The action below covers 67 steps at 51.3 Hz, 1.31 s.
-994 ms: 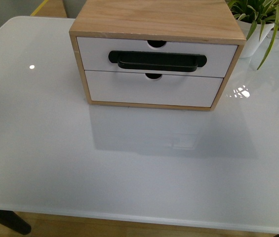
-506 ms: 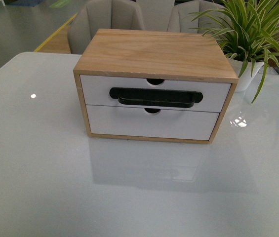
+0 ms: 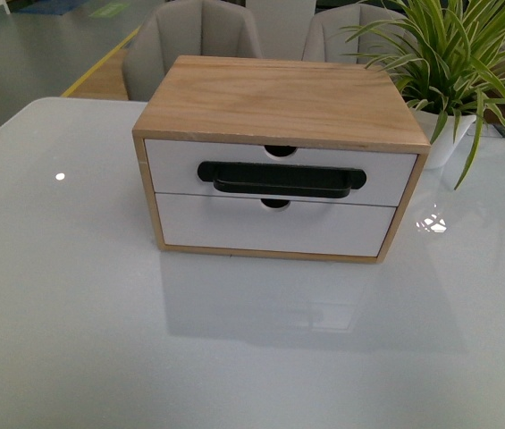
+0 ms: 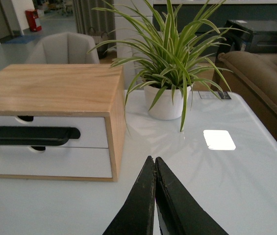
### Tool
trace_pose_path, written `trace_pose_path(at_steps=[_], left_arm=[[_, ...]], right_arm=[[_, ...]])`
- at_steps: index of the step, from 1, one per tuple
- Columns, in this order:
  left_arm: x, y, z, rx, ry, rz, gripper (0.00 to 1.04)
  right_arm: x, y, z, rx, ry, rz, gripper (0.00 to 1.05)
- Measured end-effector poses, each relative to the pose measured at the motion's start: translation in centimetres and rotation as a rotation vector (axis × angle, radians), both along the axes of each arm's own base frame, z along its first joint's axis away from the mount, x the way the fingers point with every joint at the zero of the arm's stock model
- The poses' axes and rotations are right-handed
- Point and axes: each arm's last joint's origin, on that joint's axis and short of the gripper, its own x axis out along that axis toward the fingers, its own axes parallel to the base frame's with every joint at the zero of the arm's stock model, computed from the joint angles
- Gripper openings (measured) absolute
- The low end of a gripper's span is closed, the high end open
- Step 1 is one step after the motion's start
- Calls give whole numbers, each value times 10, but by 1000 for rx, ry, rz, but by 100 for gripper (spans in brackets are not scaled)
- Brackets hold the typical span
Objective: Close drawer sideways
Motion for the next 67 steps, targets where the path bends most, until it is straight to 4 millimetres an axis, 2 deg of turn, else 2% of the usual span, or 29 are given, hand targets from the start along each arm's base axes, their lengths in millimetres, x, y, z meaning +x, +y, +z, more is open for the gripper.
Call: trace_pose_path(at_steps=[19,45,53,63,67], left_arm=[[-26,0,7,0,-21,0,2],[-43,0,9,0,-31,0,2],[-46,0,9,0,-31,0,2],[-50,0,9,0,-31,0,2],[-58,0,4,0,1,0,2]], right_arm=[[-17,0,4,0,-13,0,2],[-28,0,3,0,-13,0,2],[-38,0,0,0,-6,0,2],[-39,0,1,0,-8,-1,2],[-39,0,1,0,-8,-1,2]])
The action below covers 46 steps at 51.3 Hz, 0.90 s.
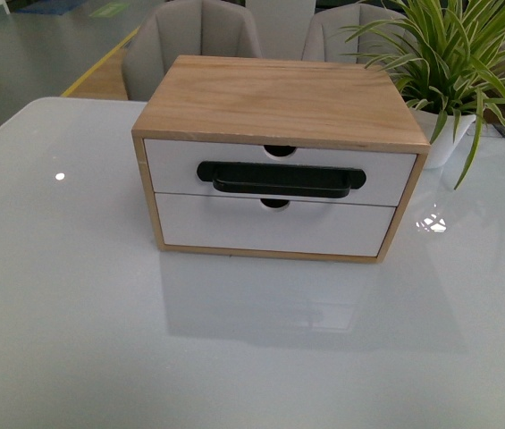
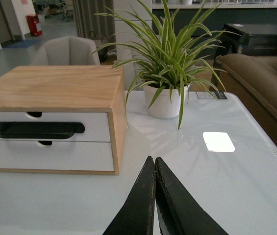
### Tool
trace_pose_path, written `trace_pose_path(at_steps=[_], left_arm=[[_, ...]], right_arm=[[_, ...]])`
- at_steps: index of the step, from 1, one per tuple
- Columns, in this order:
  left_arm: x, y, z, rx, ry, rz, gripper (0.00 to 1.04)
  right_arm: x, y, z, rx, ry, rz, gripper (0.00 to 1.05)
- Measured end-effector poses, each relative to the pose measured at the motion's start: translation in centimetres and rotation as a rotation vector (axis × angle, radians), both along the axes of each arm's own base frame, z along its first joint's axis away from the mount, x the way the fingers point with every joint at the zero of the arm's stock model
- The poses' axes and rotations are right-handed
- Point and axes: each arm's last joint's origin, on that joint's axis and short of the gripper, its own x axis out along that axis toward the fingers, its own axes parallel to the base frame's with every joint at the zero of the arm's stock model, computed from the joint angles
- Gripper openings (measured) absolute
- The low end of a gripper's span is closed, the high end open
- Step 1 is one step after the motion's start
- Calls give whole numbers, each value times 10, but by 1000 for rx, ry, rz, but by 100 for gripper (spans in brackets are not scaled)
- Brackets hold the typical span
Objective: Close drawer sideways
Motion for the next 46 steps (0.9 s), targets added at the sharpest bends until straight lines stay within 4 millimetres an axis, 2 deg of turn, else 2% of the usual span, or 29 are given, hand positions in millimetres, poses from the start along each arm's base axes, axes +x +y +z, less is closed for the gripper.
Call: trace_pose_path(at_steps=[15,19,21,37,42,44,46], left_arm=[[-3,0,2,0,-27,0,2],[-3,0,2,0,-27,0,2],[-3,0,2,0,-27,0,6],[-3,0,2,0,-27,0,69],[-3,0,2,0,-27,0,85],[-3,0,2,0,-27,0,94],[-3,0,2,1,-27,0,98]], right_arm=[[0,0,0,0,-1,0,2],[0,0,0,0,-1,0,14],[0,0,0,0,-1,0,19],[0,0,0,0,-1,0,82],[0,0,0,0,-1,0,96],[0,0,0,1,-1,0,96],[0,0,0,0,-1,0,95]])
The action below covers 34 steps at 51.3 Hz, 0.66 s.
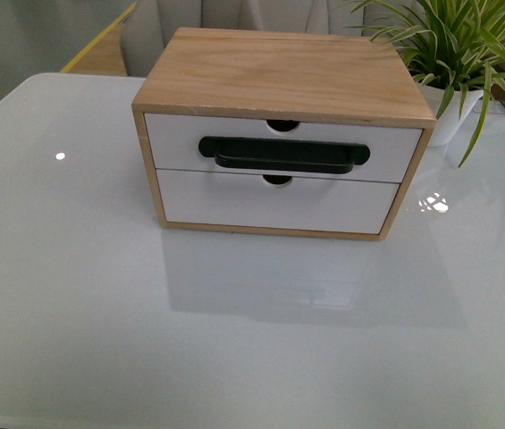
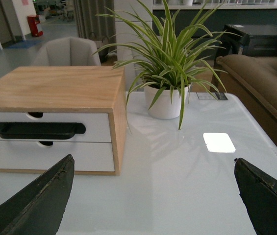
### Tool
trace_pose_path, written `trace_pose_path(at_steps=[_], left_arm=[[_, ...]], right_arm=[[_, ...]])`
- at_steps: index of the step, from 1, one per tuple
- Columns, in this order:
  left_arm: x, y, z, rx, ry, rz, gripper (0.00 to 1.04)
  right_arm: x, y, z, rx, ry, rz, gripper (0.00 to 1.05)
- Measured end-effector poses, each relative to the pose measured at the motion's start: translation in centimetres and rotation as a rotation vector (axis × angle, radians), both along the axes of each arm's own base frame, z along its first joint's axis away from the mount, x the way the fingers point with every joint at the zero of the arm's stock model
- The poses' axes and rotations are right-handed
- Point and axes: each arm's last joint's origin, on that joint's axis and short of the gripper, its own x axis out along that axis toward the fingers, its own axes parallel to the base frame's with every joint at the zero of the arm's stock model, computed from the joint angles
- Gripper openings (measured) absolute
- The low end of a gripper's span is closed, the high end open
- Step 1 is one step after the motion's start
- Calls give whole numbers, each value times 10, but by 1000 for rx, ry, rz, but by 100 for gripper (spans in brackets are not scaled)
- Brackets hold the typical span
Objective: Close drawer sideways
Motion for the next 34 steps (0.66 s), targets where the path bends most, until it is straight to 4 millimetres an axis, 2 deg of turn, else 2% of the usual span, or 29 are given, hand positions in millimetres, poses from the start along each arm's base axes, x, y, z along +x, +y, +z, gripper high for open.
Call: trace_pose_path(at_steps=[34], left_arm=[[0,0,0,-1,0,0,96]], right_arm=[[0,0,0,0,0,0,96]])
